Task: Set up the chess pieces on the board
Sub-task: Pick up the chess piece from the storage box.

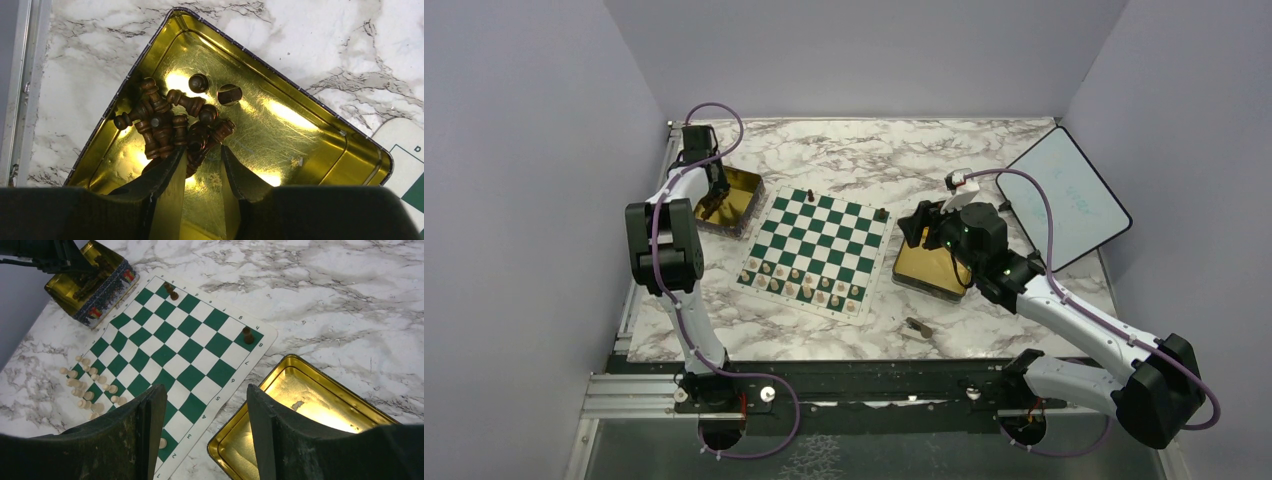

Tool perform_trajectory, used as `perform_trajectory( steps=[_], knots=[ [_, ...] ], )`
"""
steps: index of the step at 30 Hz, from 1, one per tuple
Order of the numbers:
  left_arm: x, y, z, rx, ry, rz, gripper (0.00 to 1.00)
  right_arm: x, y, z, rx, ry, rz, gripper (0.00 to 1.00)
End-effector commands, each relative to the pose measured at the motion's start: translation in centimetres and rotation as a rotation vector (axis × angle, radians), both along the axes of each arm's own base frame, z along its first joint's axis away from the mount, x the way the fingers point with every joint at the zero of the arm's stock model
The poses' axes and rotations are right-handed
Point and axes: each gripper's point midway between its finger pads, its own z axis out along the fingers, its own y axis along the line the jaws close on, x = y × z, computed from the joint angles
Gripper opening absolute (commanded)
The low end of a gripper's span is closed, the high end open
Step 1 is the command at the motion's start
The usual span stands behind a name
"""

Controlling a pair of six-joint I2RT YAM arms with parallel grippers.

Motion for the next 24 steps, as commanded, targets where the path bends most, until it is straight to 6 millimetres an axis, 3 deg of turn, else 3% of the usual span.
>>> perform_trajectory(
  steps=[1,16,24],
  knots=[
    [0.77,0.84,0.16,0.027,-0.013,0.005,0.32,-0.43,-0.32,-0.27,-0.012,0.004,0.001,0.65],
    [1.44,1.49,-0.24,0.043,-0.008,0.004,0.31,-0.33,-0.43,-0.51,-0.018,0.009,-0.006,0.65],
    [1.52,1.21,0.01,0.033,-0.015,-0.008,0.23,-0.29,-0.34,-0.73,-0.021,0.014,-0.004,0.65]
  ],
)
